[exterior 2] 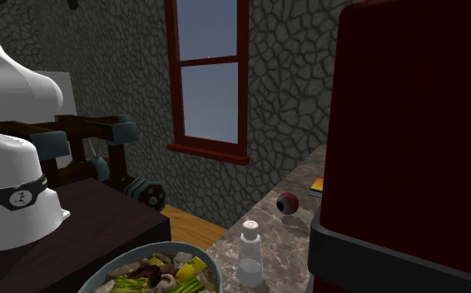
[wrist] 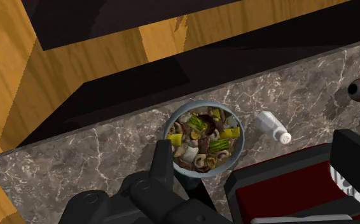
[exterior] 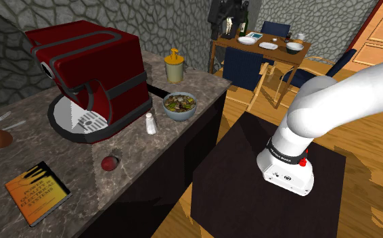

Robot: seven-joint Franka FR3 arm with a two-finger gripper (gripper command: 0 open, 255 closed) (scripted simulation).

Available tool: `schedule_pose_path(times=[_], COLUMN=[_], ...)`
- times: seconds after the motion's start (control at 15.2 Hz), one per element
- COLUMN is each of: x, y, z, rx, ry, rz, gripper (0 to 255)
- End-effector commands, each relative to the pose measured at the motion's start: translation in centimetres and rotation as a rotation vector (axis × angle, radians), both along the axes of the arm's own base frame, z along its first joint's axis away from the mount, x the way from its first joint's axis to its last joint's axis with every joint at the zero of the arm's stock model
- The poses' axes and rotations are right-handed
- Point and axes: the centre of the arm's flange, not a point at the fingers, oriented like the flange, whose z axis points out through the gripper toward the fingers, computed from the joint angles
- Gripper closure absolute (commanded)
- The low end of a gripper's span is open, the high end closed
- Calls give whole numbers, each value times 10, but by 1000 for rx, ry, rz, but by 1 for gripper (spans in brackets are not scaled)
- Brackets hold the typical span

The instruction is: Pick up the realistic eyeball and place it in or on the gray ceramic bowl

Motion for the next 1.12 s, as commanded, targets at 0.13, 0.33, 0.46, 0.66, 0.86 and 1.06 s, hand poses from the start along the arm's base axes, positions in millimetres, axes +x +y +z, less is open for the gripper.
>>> schedule_pose_path(times=[0.13,0.33,0.46,0.66,0.86,1.06], x=[12,30,41,58,74,90], y=[17,42,59,85,111,138], z=[-17,-42,-58,-84,-109,-134], rx=[2,5,8,11,14,17], ry=[4,10,14,20,26,32], rz=[9,23,32,45,59,72], gripper=[0,0,0,0,0,0])
